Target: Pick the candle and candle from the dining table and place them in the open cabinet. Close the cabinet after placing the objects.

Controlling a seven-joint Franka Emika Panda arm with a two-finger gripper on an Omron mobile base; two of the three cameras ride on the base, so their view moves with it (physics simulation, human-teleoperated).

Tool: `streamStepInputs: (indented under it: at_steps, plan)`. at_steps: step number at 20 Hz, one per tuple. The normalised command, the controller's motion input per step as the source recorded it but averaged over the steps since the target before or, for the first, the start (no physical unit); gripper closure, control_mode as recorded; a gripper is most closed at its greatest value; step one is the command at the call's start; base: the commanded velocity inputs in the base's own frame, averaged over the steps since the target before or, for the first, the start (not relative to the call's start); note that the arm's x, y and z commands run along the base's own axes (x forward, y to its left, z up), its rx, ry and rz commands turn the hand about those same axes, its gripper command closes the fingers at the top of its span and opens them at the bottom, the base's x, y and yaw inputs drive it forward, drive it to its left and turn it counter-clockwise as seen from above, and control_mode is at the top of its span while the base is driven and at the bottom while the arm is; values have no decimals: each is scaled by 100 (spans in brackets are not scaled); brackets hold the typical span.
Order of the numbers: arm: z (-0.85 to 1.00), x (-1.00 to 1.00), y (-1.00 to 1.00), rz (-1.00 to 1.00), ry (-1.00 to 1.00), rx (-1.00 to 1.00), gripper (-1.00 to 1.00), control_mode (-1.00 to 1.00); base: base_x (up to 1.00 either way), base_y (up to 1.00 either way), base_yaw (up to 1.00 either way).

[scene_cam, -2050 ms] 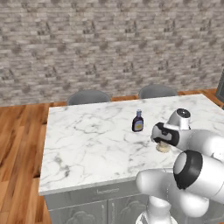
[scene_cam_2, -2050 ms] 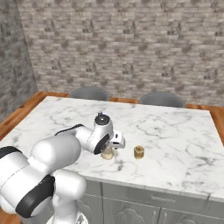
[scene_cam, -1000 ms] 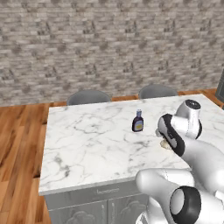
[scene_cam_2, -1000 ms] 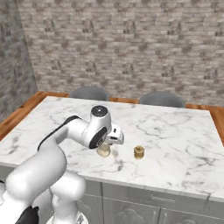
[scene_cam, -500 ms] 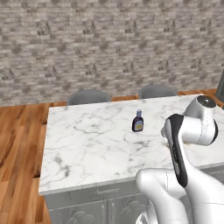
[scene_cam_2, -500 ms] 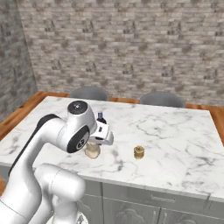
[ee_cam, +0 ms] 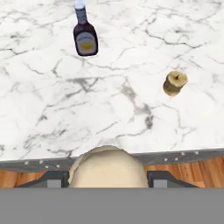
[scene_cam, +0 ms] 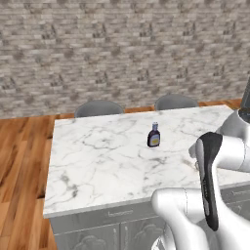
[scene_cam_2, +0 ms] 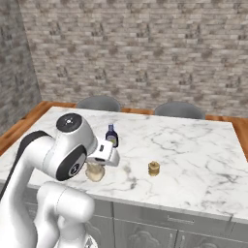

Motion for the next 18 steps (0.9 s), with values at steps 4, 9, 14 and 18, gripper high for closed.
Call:
streamStepInputs:
  at_steps: [4, 9, 14, 18]
  plan:
    - [0, 0, 0, 0, 0, 0, 100, 100, -61, 0, -7]
    - [0, 0, 0, 0, 0, 0, 100, 100, -44, 0, -19]
    - [0, 0, 0, 0, 0, 0, 100, 100, -27, 0, -34]
    - [0, 0, 0, 0, 0, 0, 100, 100, -17, 0, -41]
